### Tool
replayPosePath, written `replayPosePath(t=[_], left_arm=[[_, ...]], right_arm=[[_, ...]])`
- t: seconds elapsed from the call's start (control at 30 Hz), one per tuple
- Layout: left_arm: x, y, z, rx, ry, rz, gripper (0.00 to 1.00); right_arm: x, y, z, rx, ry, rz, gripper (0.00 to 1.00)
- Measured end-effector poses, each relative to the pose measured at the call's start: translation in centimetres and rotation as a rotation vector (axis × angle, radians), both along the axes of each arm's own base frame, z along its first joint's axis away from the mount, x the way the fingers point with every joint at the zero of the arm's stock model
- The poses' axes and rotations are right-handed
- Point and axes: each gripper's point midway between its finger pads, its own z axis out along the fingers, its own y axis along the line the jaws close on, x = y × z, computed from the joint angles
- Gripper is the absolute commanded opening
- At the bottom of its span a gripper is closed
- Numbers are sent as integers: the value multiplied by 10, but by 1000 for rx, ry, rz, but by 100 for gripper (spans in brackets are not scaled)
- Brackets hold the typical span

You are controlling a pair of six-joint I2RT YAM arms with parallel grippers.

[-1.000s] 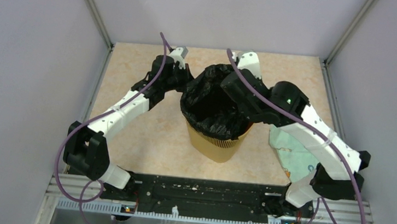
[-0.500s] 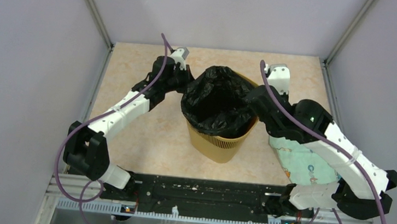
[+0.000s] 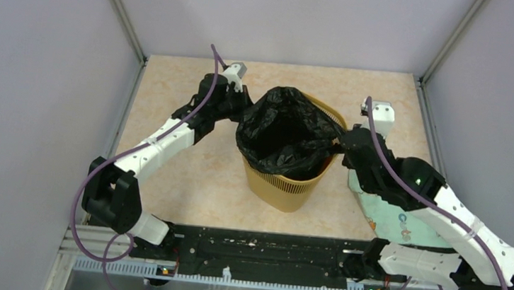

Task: Put the trash bags into the trash bin
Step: Place the trash bag in the trash bin.

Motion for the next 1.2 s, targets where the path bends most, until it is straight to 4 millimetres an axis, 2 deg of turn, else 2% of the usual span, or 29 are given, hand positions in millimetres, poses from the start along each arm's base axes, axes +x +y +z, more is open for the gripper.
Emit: replayPosePath(t=[0.57,0.73,0.97,1.2], left_arm=[[1,1,0,3,-1,6,4],[4,6,1,10,-8,33,4],[12,20,1,27,-15,92,6],[23,37,2,49,-15,152,6]], right_arm=[[14,26,-24,299,-99,82,7],[27,35,-32,398,-127,122,7],[42,54,-33,495,-177,192,9],[80,71,-39,547,-194,225,9]])
